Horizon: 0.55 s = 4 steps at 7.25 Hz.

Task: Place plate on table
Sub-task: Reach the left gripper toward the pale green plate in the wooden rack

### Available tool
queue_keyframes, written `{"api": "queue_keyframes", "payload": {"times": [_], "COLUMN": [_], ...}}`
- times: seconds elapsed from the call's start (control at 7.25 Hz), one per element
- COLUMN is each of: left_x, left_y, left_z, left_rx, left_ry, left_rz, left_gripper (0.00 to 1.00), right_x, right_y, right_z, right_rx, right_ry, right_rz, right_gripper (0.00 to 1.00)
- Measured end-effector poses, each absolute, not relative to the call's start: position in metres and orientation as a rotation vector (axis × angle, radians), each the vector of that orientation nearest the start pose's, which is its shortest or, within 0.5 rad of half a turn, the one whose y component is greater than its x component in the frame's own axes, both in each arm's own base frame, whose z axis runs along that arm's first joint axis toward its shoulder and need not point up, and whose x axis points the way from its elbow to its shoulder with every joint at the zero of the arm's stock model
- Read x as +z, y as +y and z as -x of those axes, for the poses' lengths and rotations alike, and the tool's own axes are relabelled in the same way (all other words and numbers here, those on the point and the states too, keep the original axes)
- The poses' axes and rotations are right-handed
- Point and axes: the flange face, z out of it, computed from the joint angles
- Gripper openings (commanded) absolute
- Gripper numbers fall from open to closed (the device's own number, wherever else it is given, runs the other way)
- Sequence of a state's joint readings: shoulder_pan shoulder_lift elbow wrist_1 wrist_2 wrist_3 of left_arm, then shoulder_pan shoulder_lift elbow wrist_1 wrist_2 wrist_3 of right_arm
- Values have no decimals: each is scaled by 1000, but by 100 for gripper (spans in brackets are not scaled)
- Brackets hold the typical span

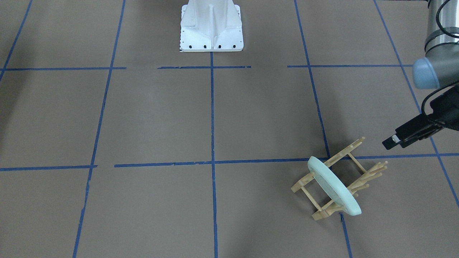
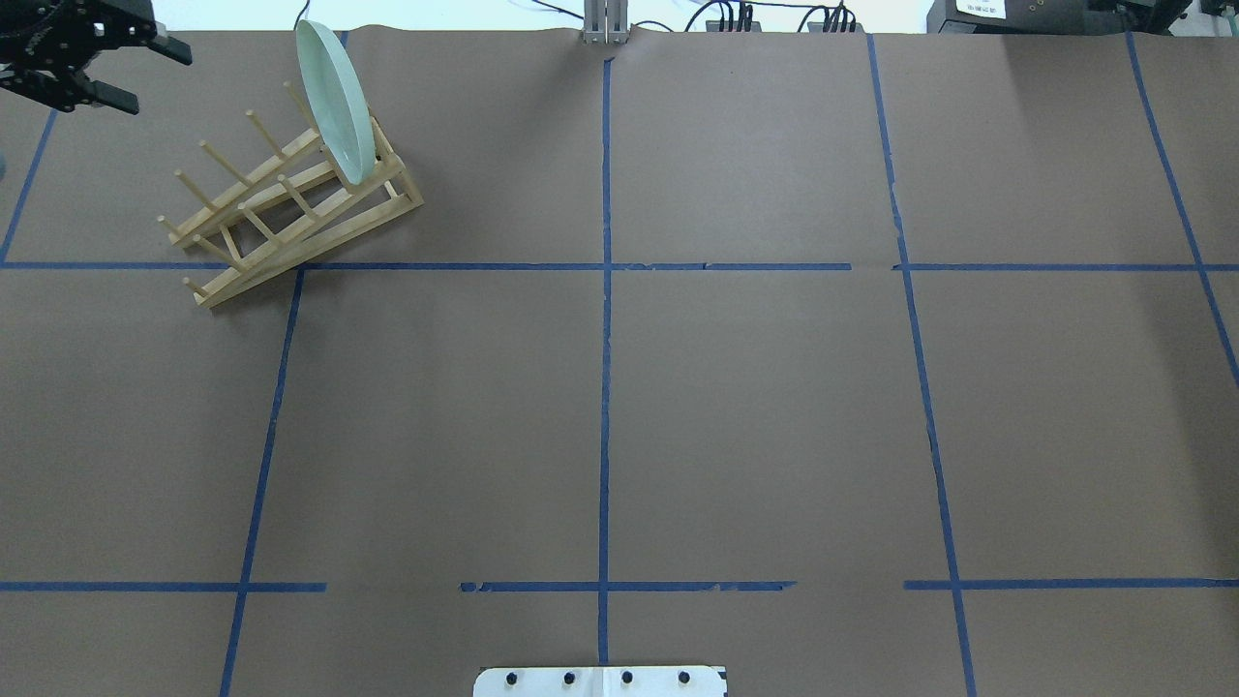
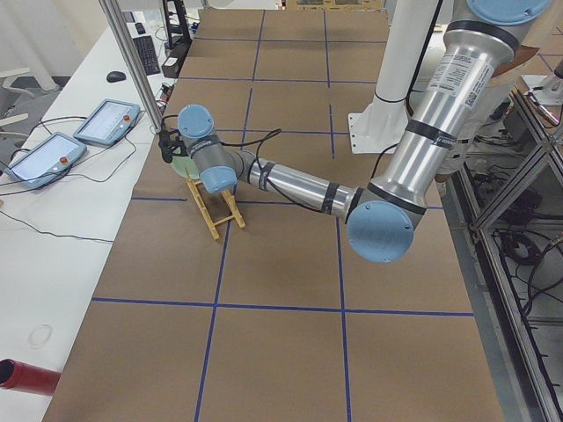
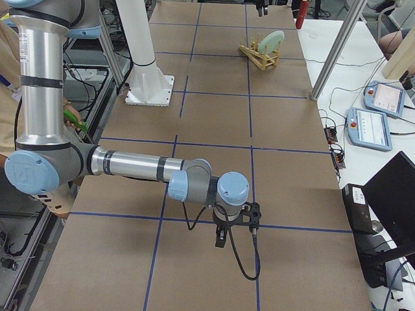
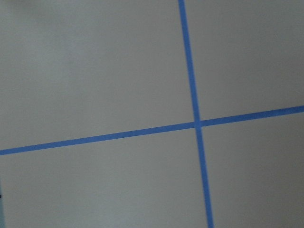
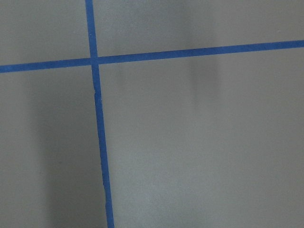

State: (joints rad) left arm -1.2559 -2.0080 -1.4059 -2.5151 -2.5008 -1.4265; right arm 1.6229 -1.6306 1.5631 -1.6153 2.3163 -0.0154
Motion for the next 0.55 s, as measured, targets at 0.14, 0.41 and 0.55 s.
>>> {"api": "queue_keyframes", "payload": {"times": [0.14,0.41,0.55], "left_x": [355,321,313], "left_y": [-638,-654,-656], "left_z": [-159,-195,-216], "left_rx": [-441,-672,-764], "left_ry": [1431,1547,1592], "left_rz": [-123,-96,-86], "left_gripper": [100,100,100], "right_x": [697,697,697], "right_y": [-453,-453,-453], "right_z": [-89,-89,-89], "right_rx": [77,77,77], "right_ry": [-748,-748,-748], "right_rz": [82,82,82], "right_gripper": [100,100,100]}}
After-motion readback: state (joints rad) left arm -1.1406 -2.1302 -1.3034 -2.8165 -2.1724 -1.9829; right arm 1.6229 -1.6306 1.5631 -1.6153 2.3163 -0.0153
